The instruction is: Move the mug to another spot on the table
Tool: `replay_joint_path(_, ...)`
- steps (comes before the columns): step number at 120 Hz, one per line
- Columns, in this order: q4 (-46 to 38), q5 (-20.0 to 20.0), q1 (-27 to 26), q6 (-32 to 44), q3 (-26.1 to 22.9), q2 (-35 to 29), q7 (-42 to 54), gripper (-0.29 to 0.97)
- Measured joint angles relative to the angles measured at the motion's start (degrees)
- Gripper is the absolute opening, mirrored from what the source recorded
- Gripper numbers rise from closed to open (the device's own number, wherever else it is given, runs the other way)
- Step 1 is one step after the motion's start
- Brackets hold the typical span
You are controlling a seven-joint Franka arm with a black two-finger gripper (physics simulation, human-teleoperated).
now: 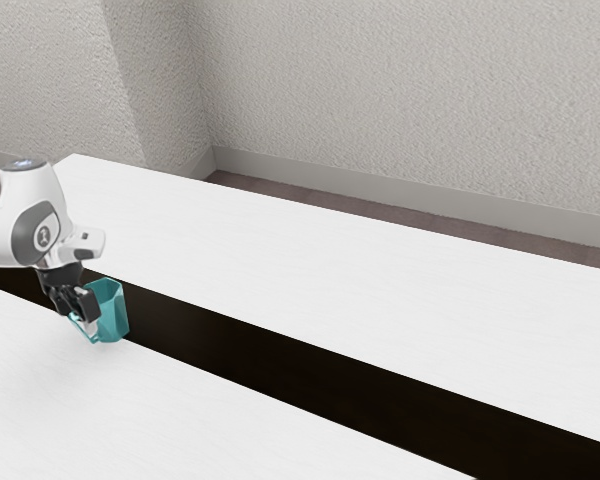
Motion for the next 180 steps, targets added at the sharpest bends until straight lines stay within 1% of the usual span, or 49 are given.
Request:
replay_joint_path(48,0.00,-0.11,0.00,0.93,0.00,0.88,-0.97,0.64)
replay_joint_path(115,0.08,0.39,-0.44,1.14,0.00,0.64,-1.43,0.32)
replay_joint_path(149,0.18,1.03,-0.45,1.26,0.00,0.57,-1.94,0.26)
replay_joint_path(163,0.26,1.41,-0.45,1.32,0.01,0.36,-2.22,0.27)
replay_joint_path(180,0.44,1.68,-0.45,1.30,0.00,0.11,-2.25,0.22)
